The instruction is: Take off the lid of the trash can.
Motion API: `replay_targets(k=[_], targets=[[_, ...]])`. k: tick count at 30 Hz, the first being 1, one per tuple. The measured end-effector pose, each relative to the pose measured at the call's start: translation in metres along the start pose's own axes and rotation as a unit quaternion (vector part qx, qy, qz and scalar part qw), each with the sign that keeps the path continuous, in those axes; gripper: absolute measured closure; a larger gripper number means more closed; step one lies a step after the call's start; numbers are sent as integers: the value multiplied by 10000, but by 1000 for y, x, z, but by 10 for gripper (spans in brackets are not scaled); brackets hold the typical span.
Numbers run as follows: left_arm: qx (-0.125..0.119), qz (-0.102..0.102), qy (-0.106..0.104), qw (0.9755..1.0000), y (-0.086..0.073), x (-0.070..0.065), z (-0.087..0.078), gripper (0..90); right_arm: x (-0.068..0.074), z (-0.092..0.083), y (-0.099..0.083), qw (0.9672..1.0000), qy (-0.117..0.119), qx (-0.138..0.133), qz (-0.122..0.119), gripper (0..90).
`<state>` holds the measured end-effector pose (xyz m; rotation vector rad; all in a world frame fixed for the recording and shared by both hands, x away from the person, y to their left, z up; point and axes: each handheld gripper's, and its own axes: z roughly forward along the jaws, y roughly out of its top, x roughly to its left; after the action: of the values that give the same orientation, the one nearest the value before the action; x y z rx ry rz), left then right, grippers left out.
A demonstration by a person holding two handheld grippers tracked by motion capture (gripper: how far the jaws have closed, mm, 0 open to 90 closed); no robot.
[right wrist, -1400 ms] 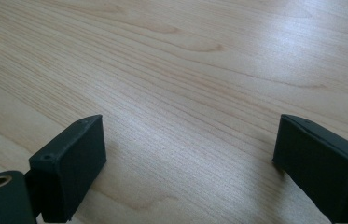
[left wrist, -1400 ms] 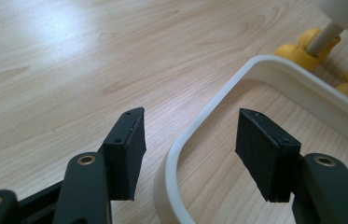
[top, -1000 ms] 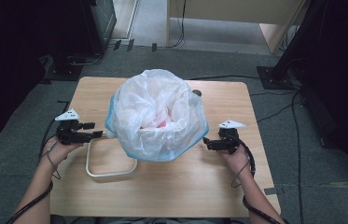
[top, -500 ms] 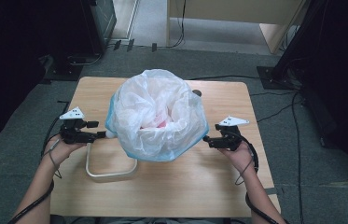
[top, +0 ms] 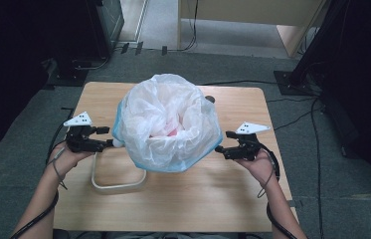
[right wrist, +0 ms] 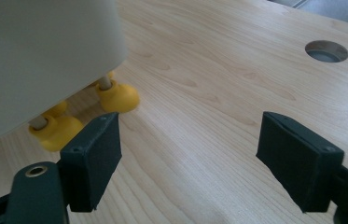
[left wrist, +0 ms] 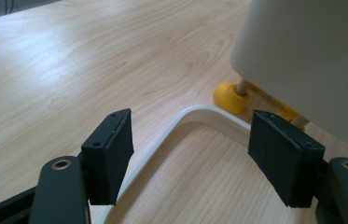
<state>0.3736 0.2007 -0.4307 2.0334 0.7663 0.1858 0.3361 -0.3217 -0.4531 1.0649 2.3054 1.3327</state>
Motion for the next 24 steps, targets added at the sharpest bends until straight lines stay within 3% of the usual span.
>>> replay_targets(k=[16, 18, 24], targets=[[-288, 90, -191, 9994, 23, -14, -15, 306, 21, -12, 11, 9991, 409, -86, 30, 220], [-291, 66, -291, 9991, 26, -15, -15, 326, 24, -12, 13, 9989, 465, -99, -9, 220], [-235, 110, -266, 9993, 37, -19, -14, 326, 30, -13, 18, 9981, 600, -127, -28, 220]])
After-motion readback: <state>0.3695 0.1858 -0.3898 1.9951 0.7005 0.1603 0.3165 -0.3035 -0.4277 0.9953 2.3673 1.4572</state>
